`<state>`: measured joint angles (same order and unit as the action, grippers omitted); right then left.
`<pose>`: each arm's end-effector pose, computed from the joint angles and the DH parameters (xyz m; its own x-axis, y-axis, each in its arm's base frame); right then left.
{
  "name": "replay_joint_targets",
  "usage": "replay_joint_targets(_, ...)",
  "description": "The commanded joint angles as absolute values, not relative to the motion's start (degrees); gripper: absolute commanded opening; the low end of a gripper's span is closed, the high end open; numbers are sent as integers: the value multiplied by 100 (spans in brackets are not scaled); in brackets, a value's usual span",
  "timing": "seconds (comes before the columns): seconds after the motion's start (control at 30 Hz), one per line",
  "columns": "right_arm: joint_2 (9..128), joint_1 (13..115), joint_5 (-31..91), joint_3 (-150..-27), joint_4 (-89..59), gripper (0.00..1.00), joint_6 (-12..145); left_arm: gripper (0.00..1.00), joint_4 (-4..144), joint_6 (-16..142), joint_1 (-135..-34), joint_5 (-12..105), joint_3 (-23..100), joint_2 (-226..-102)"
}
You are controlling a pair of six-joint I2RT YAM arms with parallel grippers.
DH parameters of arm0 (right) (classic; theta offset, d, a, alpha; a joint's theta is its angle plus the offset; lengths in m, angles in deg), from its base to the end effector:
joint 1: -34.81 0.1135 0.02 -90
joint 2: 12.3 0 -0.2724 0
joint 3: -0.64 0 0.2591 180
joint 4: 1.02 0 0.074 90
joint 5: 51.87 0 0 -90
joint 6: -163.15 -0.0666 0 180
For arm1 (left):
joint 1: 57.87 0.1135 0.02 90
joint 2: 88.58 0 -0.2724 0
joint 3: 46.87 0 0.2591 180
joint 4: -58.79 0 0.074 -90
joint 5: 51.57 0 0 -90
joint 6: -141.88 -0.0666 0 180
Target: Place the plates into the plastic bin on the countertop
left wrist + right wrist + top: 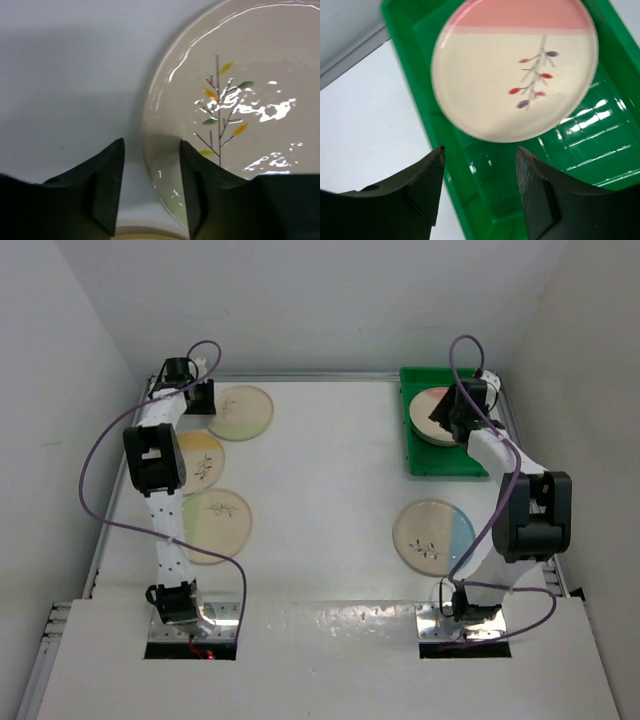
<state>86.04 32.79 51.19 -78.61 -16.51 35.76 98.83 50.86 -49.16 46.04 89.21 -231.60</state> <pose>0.4179 -0.0298 0.2195 -0.3169 0.6031 -0.7320 0.5194 0.7561 0.3981 0.5849 0.0807 0.1437 -0.7237 -0.0930 -0.6839 -0.0479 0.9953 -0.0847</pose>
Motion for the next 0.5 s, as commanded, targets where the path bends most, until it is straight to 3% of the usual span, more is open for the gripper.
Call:
replay_joint_targets(0.0,8219,3429,5316,-7999,-1485,58,4239,48,10398,4820,-4873,5589,9009,-23596)
replay_joint_targets(0.2,8156,3859,4702,-8147,-1502,59,4423,0,11312,4248,-5109,6856,9194,-23782)
replay_joint_targets(0.43,8526,4501,4122,-8543,-2117,61,4907,0,11647,2649,-6215,6427,8122,-22913)
replay_joint_targets(0.47,8500,4579,4103,-8413,-2065,61,4898,7,11769,2648,-6304,6348,8060,-22912)
